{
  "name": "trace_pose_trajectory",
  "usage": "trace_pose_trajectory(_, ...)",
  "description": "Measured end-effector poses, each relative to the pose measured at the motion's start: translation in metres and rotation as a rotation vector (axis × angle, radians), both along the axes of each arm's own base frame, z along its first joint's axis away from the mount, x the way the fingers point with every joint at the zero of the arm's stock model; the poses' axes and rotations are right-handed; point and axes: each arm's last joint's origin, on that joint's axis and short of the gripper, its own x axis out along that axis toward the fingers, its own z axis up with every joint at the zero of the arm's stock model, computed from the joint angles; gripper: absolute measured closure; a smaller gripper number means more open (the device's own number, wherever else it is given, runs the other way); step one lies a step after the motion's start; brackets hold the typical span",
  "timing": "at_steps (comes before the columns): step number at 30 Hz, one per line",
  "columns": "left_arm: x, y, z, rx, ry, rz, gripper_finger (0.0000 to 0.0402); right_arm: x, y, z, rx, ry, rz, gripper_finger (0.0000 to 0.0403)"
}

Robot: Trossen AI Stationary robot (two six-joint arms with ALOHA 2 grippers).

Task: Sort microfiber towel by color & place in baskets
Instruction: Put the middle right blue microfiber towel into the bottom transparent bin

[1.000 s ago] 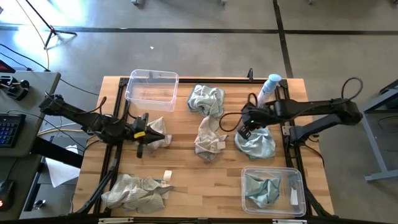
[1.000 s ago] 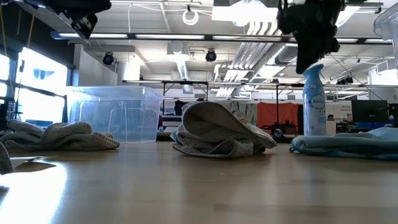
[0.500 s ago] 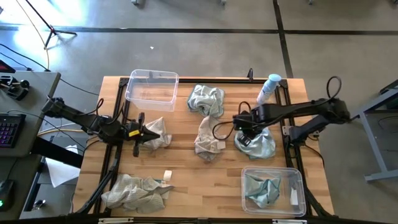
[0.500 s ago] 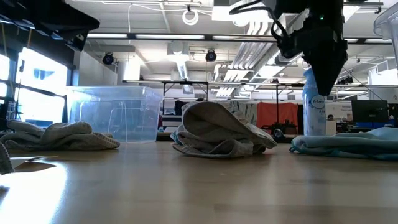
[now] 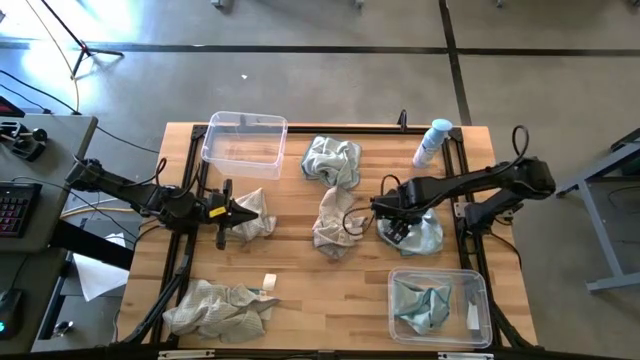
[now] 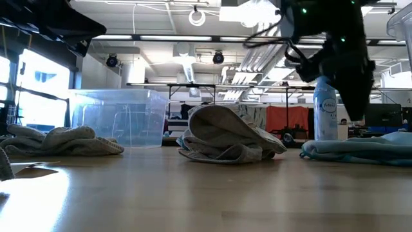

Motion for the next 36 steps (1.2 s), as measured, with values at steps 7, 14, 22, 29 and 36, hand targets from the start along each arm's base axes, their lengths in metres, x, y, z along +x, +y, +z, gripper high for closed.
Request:
trace_pose_trajectory(7, 0.000, 0.000, 0.000, 0.000, 0.000, 0.000, 0.0401, -0.016, 0.008, -0.035, 0.031, 0.035, 0.018, 0.0167)
trace_pose_trajectory(14, 0.000, 0.000, 0.000, 0.000, 0.000, 0.000, 0.0401, -0.027, 0.011, -0.064, 0.056, -0.031, 0.001, 0.0183)
trace_pose_trajectory(22, 0.000, 0.000, 0.000, 0.000, 0.000, 0.000, 0.0401, -0.023, 0.011, -0.066, 0.050, -0.071, 0.056, 0.0342)
trace_pose_trajectory(29, 0.000, 0.000, 0.000, 0.001, 0.000, 0.000, 0.0401, -0.015, 0.009, -0.053, -0.031, -0.138, 0.067, 0.0373)
trace_pose_trajectory(36, 0.000, 0.000, 0.000, 0.001, 0.000, 0.000, 0.0401, -0.020, 0.008, -0.020, -0.059, -0.279, 0.077, 0.0397)
